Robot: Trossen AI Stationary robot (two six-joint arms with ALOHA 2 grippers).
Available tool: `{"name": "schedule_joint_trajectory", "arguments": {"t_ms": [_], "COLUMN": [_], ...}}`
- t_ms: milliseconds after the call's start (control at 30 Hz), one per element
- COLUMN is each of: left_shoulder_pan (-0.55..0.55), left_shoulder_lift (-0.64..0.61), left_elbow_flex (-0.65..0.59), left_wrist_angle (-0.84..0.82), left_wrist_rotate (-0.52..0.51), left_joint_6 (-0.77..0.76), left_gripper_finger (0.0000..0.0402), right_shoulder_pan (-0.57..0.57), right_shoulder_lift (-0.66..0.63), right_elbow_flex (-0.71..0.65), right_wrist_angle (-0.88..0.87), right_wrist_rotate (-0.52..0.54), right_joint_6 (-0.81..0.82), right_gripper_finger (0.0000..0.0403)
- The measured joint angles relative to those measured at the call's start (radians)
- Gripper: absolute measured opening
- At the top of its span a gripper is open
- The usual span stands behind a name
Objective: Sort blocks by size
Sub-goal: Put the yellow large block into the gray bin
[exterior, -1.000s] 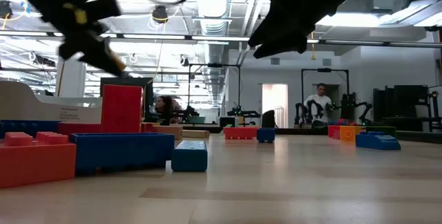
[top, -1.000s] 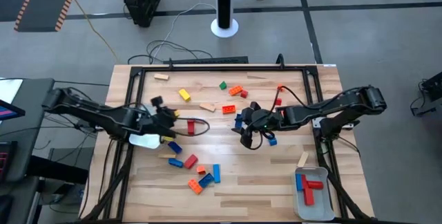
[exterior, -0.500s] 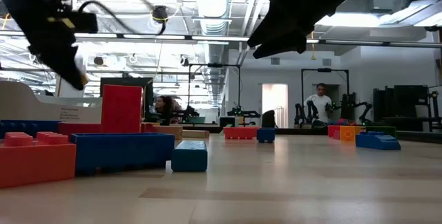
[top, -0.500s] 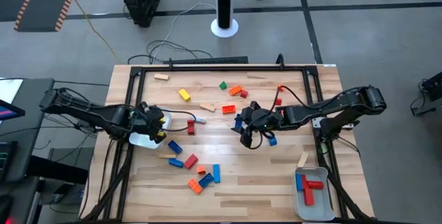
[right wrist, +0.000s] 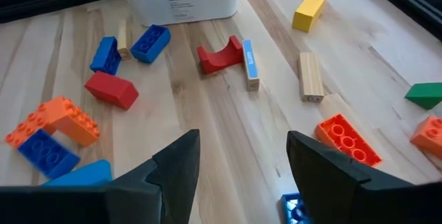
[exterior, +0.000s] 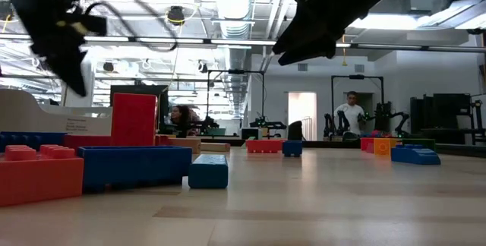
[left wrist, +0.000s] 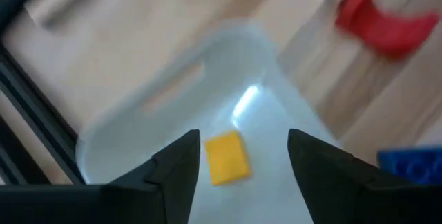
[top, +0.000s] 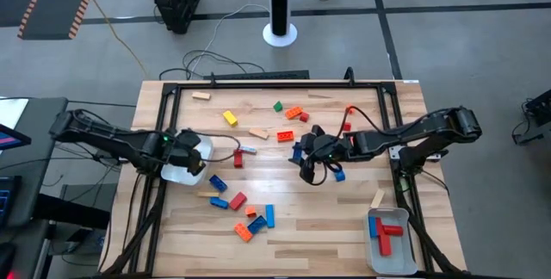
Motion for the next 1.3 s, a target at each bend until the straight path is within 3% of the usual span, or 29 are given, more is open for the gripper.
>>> {"name": "schedule_joint_trajectory", "arguments": {"t_ms": [167,367,433,633,933,1300], "left_shoulder_pan": [0.140,0.323,0.359,0.428,0.520,0.642], "left_shoulder_lift": [0.060,0.255,0.324,0.536,0.785,0.907], "left_elbow_flex": [0.101,0.229,0.266,0.350,0.472,0.560], "left_wrist_angle": [0.105,0.229,0.237,0.240,0.231,0.223], "left_wrist_rotate": [-0.017,0.117,0.167,0.175,0.151,0.164], "left_joint_6": [0.264,0.630,0.764,1.089,1.358,1.525], "left_gripper_finger": [0.0217,0.0215,0.0214,0.0214,0.0214,0.0214], "right_shoulder_pan": [-0.003,-0.005,0.007,0.073,0.145,0.160], "right_shoulder_lift": [0.000,0.000,0.001,0.012,0.082,0.098], "right_elbow_flex": [0.000,0.000,-0.011,-0.112,-0.135,-0.135], "right_wrist_angle": [0.025,0.061,0.076,0.224,0.248,0.251], "right_wrist_rotate": [0.000,-0.002,-0.002,0.001,0.076,0.080], "right_joint_6": [-0.018,-0.035,-0.026,-0.002,0.025,0.028], "right_gripper_finger": [0.0244,0.0244,0.0244,0.0244,0.0244,0.0244]}}
